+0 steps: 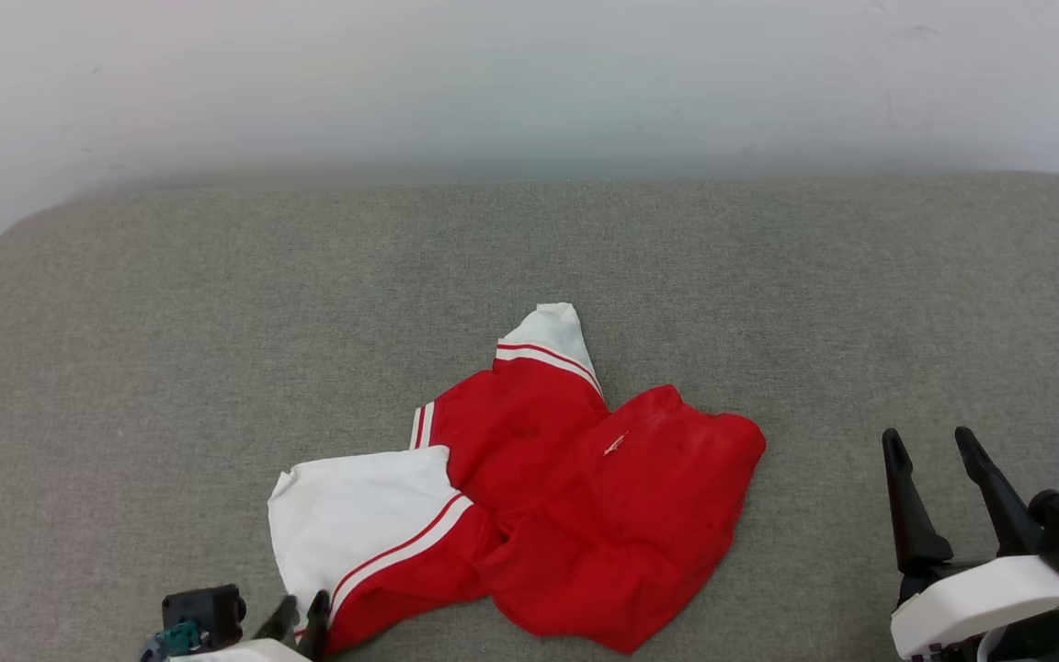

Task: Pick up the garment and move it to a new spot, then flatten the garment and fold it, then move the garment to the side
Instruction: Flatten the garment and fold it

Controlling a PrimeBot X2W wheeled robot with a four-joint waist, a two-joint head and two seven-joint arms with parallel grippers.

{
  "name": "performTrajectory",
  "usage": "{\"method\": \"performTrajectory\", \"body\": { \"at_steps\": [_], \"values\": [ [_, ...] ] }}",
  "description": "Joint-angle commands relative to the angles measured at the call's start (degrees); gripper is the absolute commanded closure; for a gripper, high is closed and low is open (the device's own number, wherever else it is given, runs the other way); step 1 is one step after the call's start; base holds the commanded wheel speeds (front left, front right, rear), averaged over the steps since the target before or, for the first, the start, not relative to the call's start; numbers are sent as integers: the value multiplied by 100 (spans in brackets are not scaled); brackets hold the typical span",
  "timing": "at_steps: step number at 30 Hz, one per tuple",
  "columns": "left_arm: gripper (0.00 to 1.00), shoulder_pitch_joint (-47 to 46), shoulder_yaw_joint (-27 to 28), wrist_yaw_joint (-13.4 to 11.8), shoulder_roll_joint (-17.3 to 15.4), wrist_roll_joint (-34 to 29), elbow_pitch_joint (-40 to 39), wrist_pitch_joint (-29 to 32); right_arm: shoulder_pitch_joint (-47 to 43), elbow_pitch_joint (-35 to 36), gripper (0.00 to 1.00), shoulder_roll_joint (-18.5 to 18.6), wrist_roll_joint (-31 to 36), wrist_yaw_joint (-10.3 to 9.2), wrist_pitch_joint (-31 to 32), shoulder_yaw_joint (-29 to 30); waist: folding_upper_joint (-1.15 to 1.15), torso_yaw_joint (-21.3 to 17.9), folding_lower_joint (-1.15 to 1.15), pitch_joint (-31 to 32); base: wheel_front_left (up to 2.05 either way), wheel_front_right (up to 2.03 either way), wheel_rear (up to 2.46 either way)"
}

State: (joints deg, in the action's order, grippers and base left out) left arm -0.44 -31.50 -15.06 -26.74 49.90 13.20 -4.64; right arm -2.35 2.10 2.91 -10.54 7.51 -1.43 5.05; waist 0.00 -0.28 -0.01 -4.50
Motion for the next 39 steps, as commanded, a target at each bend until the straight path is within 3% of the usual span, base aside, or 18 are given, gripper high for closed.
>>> {"method": "performTrajectory", "body": {
  "at_steps": [1,9,17,24,31,39],
  "values": [
    [0,-108,12,21,-26,-81,-13,-101,-63,39,0,-5,-3,-4,19,8,0,-2,1,10,0,0,0],
    [0,-411,242,15,-49,-609,-303,-930,52,-31,0,-5,-215,-4,77,91,0,33,1,-37,0,0,0],
    [0,-654,706,71,134,-1323,-978,-1062,844,-518,0,-5,-499,-4,429,86,0,248,1,-354,0,0,0],
    [0,-768,966,284,431,-1809,-1374,-1059,2185,-1422,0,-5,-634,-4,1832,-312,0,547,1,-705,0,0,0],
    [0,-1043,948,617,810,-2078,-1308,-1055,3493,-2226,0,239,-865,-4,3406,-1003,0,997,1,-958,0,0,0],
    [0,-1388,1065,1000,1268,-2356,-1187,-1055,4590,-3312,0,500,-894,-4,3944,-1769,0,1412,1,-1306,0,0,0]
  ]
}}
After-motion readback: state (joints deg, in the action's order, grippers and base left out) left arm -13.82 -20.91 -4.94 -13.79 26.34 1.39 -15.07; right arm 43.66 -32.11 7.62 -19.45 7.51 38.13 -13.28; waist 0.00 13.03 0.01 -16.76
